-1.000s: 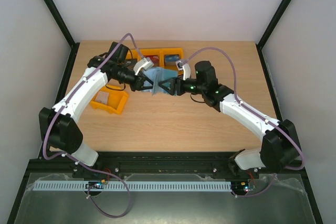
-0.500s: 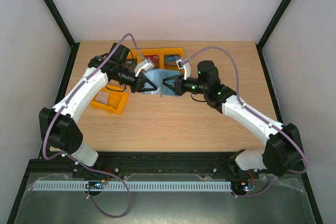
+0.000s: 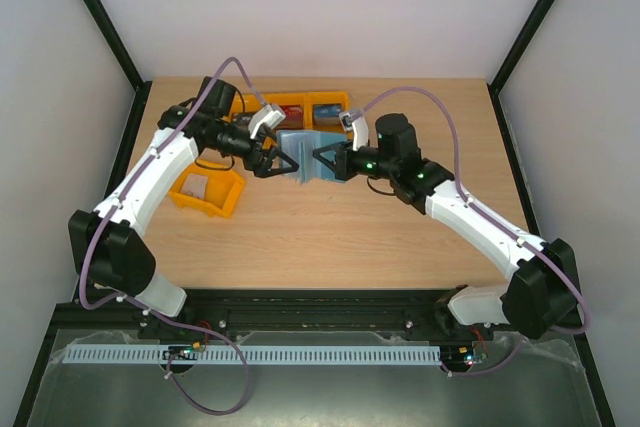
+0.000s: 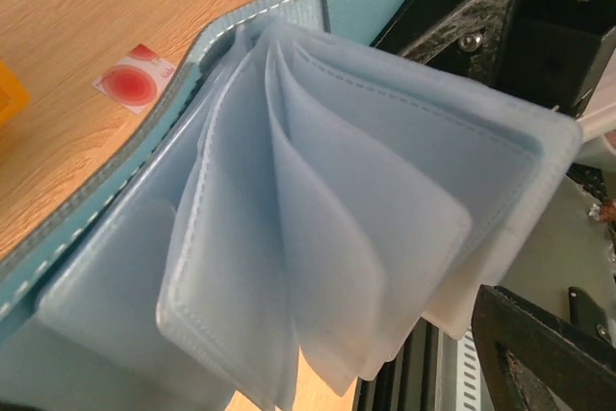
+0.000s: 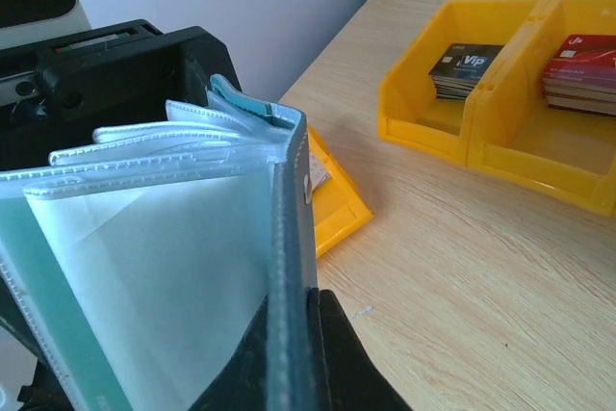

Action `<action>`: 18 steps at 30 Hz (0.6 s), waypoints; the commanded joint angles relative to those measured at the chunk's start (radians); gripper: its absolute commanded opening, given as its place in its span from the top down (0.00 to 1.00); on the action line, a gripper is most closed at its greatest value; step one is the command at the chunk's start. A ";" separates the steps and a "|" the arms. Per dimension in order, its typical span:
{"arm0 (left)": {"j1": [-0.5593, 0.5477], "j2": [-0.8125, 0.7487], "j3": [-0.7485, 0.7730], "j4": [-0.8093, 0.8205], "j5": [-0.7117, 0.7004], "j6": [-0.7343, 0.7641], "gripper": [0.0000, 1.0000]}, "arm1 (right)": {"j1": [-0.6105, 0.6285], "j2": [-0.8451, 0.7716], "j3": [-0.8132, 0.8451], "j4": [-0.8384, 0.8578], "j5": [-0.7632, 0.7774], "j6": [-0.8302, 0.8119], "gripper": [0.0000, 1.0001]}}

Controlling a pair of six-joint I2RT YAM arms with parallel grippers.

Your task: Take the credit cards out of the card holder

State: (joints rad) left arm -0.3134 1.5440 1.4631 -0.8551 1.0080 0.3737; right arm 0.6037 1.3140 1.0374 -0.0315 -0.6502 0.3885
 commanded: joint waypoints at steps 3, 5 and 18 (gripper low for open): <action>0.021 -0.038 0.005 -0.003 0.082 0.011 0.08 | 0.007 -0.020 0.021 0.010 0.007 -0.007 0.98; 0.040 -0.040 0.000 -0.021 0.131 0.031 0.06 | 0.007 -0.020 0.030 -0.005 0.023 -0.013 0.98; 0.070 -0.052 -0.034 -0.008 0.203 0.033 0.50 | 0.004 -0.085 -0.029 0.161 -0.236 -0.006 0.98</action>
State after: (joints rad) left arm -0.2436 1.5204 1.4364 -0.8577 1.1706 0.3916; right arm 0.6044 1.2846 1.0271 -0.0074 -0.7547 0.3771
